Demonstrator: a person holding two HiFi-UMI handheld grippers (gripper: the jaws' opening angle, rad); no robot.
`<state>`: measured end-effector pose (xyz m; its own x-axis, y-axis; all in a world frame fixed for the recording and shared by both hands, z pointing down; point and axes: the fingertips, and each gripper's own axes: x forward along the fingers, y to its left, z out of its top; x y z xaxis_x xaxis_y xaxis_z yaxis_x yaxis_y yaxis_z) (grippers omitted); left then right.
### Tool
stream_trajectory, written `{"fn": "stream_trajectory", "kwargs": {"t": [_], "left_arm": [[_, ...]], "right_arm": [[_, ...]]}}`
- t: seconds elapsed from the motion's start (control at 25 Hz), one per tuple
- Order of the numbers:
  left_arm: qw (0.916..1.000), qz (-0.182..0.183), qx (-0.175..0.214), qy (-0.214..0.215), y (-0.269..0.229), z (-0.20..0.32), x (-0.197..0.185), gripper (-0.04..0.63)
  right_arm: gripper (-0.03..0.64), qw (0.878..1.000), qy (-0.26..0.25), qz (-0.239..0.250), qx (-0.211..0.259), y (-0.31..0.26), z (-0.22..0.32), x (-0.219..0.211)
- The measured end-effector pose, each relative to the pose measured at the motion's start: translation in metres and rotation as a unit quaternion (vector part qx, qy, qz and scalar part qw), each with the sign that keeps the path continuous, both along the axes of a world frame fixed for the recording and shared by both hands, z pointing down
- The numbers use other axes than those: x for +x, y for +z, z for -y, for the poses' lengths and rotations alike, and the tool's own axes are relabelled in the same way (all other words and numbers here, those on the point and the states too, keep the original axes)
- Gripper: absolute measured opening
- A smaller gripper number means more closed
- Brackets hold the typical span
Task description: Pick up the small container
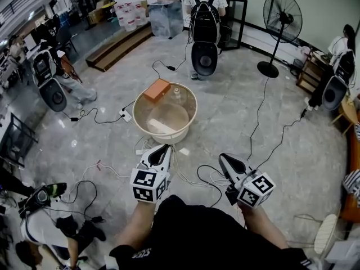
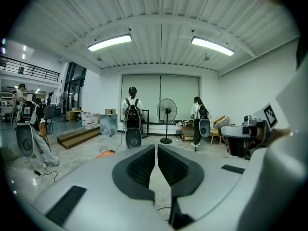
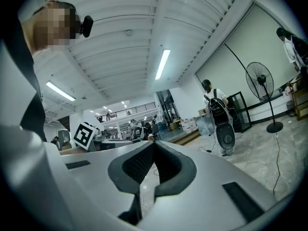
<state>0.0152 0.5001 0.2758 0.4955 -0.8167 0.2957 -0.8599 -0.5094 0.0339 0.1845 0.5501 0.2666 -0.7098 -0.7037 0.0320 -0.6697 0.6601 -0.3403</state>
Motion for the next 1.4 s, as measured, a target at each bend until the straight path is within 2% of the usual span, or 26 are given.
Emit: {"fn": "stream_trajectory", "kwargs": {"t": [0.12,0.32,0.6,0.96,1.4], "left_arm": [[1.0000,-0.002,-0.003,-0.007,0.006,0.007,-0.003,0.034],[0.9993,-0.032,-0.013,-0.013,0.017,0.031,-0.015,0.032],[0.9984,-0.050,-0.025,-0.012,0.033,0.114,-0.036,0.033],[0.9984,-0.051,-0.018,0.011,0.027,0.234,-0.074,0.032],[0.9983,-0.051,-0.023,0.016,0.038,0.322,-0.147,0.034]], "right_arm": [[0.014,1.000,0.003,-0.004,-0.010,0.008,0.009,0.008],[0.014,1.000,0.011,-0.016,-0.020,0.020,0.039,0.009],[0.014,0.999,0.018,-0.025,-0.034,0.032,0.113,-0.005],[0.014,0.998,0.016,-0.027,-0.052,0.037,0.221,-0.064],[0.014,0.997,0.013,-0.031,-0.069,0.050,0.316,-0.142]]}}
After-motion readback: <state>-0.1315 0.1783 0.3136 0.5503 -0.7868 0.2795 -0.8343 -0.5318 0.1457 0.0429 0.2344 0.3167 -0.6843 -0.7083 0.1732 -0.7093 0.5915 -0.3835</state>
